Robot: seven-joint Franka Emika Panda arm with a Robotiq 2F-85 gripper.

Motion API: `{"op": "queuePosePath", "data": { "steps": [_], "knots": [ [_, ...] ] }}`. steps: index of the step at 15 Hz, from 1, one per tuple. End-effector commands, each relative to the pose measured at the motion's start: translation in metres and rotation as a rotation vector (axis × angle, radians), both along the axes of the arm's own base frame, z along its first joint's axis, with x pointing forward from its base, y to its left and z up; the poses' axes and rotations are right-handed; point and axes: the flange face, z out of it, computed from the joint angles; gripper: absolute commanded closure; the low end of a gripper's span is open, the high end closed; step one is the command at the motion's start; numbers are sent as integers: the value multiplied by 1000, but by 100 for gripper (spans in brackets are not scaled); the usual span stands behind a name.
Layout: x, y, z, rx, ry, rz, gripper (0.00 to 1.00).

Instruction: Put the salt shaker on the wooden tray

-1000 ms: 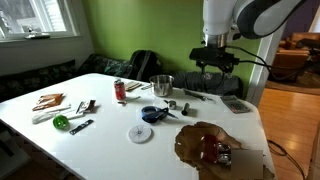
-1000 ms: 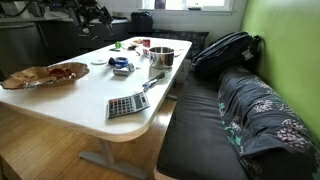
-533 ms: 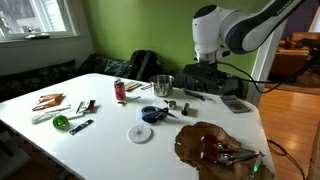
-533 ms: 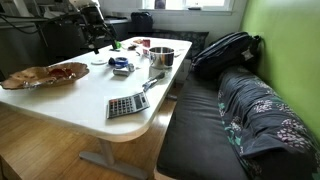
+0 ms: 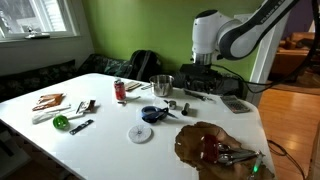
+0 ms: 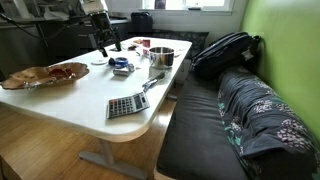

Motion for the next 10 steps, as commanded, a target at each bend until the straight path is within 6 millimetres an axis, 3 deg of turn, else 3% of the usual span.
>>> {"op": "queuePosePath", "data": {
  "steps": [1,8,10],
  "knots": [
    [26,-17,-16,119,-4,152,0],
    [48,-16,-61,234,286,363,0],
    [52,-9,-65,248,352,359,0]
  ]
}}
